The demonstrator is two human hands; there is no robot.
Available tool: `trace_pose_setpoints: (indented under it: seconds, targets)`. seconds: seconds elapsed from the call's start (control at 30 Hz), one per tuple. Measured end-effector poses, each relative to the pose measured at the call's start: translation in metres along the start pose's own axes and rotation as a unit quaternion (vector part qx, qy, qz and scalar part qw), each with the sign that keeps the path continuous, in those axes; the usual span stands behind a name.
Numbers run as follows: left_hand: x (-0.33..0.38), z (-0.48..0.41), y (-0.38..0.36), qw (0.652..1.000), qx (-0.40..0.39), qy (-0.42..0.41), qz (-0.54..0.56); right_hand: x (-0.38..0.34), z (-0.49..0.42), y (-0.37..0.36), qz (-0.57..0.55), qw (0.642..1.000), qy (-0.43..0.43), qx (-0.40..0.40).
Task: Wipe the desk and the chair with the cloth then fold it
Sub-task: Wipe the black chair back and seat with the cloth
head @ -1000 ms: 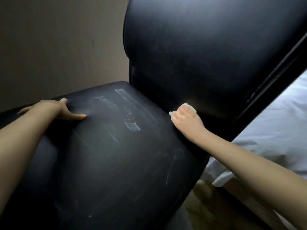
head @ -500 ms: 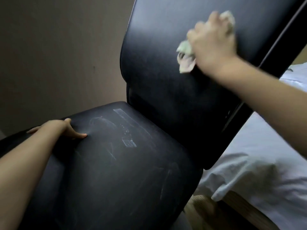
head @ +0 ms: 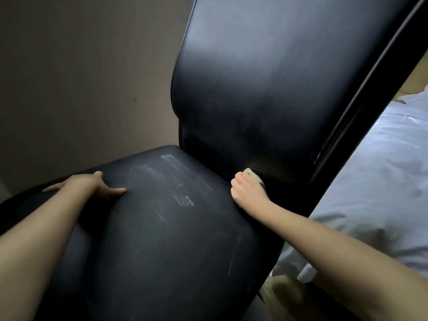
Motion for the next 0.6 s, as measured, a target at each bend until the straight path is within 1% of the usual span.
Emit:
trace_pose_setpoints:
  seconds: [0.03, 0.07, 0.1, 0.13, 0.17, 0.2, 0.23, 0.27, 0.3, 0.33, 0.37, 0.4, 0.43, 0.47, 0.5, 0.53, 0.57, 0.6]
  targets:
    - [0.001, 0.004, 0.000, 1.000, 0.010, -0.005, -0.008, 0.003, -0.002, 0.003, 0.000, 1.000, -0.011, -0.005]
    - [0.001, 0.006, 0.001, 1.000, 0.018, -0.005, -0.007, 0.009, -0.010, 0.010, -0.013, 1.000, -0.004, 0.021]
    - [0.004, 0.011, 0.002, 1.000, 0.024, -0.006, -0.001, 0.020, -0.023, 0.022, -0.039, 0.996, 0.009, 0.074]
    - [0.004, 0.014, 0.003, 1.000, 0.025, -0.002, 0.003, 0.035, -0.037, 0.040, -0.059, 0.992, -0.003, 0.114]
    - [0.005, 0.015, 0.002, 1.000, 0.026, -0.003, 0.001, 0.054, -0.052, 0.063, -0.056, 0.988, -0.016, 0.144]
    - [0.005, 0.015, 0.001, 1.000, 0.027, 0.001, 0.004, 0.072, -0.068, 0.085, -0.041, 0.981, -0.028, 0.190]
    - [0.005, 0.014, 0.001, 1.000, 0.026, 0.003, 0.006, 0.093, -0.078, 0.111, -0.032, 0.968, -0.055, 0.241]
    - [0.005, 0.017, 0.001, 1.000, 0.024, 0.002, 0.006, 0.114, -0.078, 0.141, -0.043, 0.959, -0.115, 0.256]
    - [0.004, 0.017, -0.001, 1.000, 0.023, 0.002, 0.005, 0.129, -0.078, 0.160, -0.055, 0.955, -0.186, 0.223]
    - [0.005, 0.021, -0.002, 1.000, 0.028, 0.002, 0.002, 0.142, -0.087, 0.171, -0.063, 0.939, -0.228, 0.248]
    - [0.005, 0.022, -0.002, 0.999, 0.031, 0.007, 0.007, 0.150, -0.097, 0.166, -0.091, 0.936, -0.220, 0.261]
    - [0.005, 0.024, -0.001, 0.999, 0.035, 0.012, 0.008, 0.146, -0.099, 0.161, -0.146, 0.925, -0.230, 0.264]
    - [0.007, 0.028, -0.001, 0.999, 0.036, 0.013, 0.011, 0.136, -0.092, 0.157, -0.160, 0.922, -0.246, 0.254]
    - [0.007, 0.031, -0.003, 0.999, 0.037, 0.015, 0.008, 0.121, -0.079, 0.151, -0.166, 0.918, -0.240, 0.270]
    - [0.009, 0.028, -0.004, 0.999, 0.044, 0.010, 0.009, 0.106, -0.068, 0.137, -0.159, 0.934, -0.213, 0.240]
    - [0.007, 0.028, -0.004, 0.999, 0.048, 0.014, 0.013, 0.084, -0.058, 0.113, -0.155, 0.957, -0.161, 0.184]
    - [0.007, 0.030, -0.001, 0.999, 0.047, 0.010, 0.018, 0.061, -0.044, 0.081, -0.149, 0.978, -0.108, 0.101]
    - [0.007, 0.032, 0.000, 0.999, 0.043, 0.013, 0.025, 0.039, -0.030, 0.054, -0.123, 0.985, -0.086, 0.088]
Point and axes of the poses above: each hand's wrist, its own z-axis away from the middle knuckle, its own y-axis out of the back of the hand, x = y × z, the point moved 1 cm from there along -z, towards the middle knuckle, and after that the axes turned 10 degrees about -y, right-handed, at the moved point
